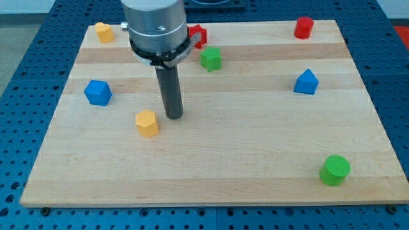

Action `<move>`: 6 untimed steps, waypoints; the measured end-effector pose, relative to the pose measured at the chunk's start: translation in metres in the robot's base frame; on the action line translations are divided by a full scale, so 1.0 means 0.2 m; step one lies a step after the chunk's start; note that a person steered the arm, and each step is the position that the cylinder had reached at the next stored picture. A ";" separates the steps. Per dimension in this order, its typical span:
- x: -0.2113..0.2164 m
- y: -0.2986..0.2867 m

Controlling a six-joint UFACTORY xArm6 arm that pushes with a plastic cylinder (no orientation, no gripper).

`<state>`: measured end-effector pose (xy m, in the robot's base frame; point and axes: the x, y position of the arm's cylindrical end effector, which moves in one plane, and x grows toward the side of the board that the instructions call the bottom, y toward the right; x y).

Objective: Move the yellow hexagon to the bottom left of the board

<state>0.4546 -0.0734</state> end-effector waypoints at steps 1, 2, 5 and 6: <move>0.01 -0.11; 0.14 -0.32; 0.32 -0.28; 0.37 -0.16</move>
<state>0.5286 -0.1055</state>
